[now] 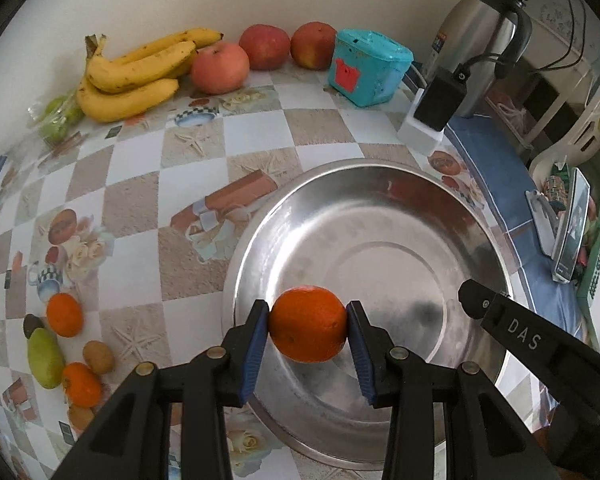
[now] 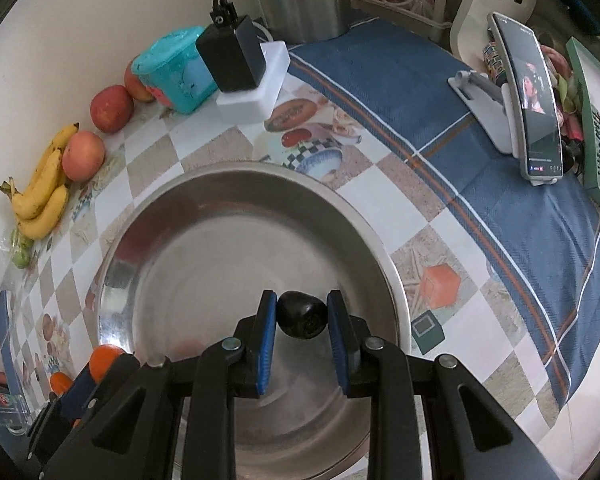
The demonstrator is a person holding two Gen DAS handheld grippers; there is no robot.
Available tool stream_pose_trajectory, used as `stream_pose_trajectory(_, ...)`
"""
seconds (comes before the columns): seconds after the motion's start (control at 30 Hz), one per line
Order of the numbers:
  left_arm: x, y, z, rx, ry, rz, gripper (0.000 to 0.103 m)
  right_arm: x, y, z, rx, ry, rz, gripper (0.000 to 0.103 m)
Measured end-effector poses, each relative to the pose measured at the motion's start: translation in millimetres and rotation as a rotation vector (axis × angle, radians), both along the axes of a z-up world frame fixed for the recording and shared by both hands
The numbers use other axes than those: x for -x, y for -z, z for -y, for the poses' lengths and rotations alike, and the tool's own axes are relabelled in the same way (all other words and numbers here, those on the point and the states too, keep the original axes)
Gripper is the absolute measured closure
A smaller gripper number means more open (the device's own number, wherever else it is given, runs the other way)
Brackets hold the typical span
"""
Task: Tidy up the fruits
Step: 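Carry both fruits over the steel bowl and open both tools to drop them, then withdraw both open tools from the bowl back to the fruit cluster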
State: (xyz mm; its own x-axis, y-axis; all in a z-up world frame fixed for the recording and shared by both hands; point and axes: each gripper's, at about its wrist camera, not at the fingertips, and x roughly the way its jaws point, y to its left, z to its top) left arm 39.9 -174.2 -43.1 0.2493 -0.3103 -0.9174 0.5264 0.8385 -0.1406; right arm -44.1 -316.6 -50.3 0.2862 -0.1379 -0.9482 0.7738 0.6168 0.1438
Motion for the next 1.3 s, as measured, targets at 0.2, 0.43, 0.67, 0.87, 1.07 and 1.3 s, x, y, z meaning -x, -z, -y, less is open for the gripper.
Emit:
stream_pose_trajectory(0.2, -0.3, 4.8, -1.2, -0.005, -0.01, -0.022, 0.06, -2.9, 0.3, -3.1, 0.002, -0.012, -0.022, 0.076)
stream_pose_trajectory(0.43, -0.2, 2.5, -0.6, 0.01, -0.007, -0.028, 0.05, -3.6, 2.2, -3.1, 0.0, -0.022, -0.024, 0.065)
stream_pose_trajectory(0.67, -2.7, -9.1, -5.6, 0.026, -0.022, -0.006, 0.048, -3.6, -4.7, -7.2, 0.032, -0.04, 0.002, 0.044)
stream_pose_trajectory(0.87, -10.6, -17.7, -19.6, 0.012, -0.086, 0.003, 0.032, -7.3, -5.3, -12.1, 0.035, -0.077, 0.012, 0.026)
stream_pose_trajectory(1.07, -23.8, -23.3, -46.2, 0.002, -0.203, 0.006, 0.013, -10.6, -10.8, -18.4, 0.046, -0.111, 0.036, 0.017)
stream_pose_trajectory(1.3, -41.3, -22.0, -89.8, -0.053, -0.393, 0.039, 0.0, -17.2, -13.8, -29.8, 0.05, -0.158, 0.065, 0.006)
